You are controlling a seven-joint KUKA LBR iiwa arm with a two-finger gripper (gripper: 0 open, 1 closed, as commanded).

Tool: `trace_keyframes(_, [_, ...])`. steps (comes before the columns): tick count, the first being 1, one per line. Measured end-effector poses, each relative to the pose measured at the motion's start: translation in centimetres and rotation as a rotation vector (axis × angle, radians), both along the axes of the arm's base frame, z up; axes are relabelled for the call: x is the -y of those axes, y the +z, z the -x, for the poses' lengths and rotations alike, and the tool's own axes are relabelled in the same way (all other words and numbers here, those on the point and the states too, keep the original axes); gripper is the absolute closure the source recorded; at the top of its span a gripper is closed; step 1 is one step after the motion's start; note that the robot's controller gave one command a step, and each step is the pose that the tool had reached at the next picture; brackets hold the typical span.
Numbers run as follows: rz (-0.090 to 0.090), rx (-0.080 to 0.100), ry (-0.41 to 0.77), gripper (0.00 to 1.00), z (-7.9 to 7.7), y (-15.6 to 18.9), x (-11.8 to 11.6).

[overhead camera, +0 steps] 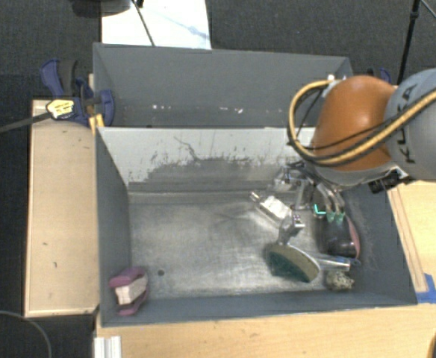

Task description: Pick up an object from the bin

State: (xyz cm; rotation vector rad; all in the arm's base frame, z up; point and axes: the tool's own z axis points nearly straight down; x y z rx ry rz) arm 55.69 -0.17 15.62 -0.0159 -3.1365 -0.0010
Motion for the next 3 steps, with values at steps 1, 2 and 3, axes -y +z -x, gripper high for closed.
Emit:
trace_keyframes(1, [0.0, 0.011, 0.294, 0.0, -1.8, -6.2, 3.4])
trace_keyframes(2, [-0.001, 0.007, 0.602, 0.0, 4.2, -2.7, 2.7])
trace_keyframes(3, [0.001, 0.017, 1.044, 0.0, 7.6, -7.9, 4.2])
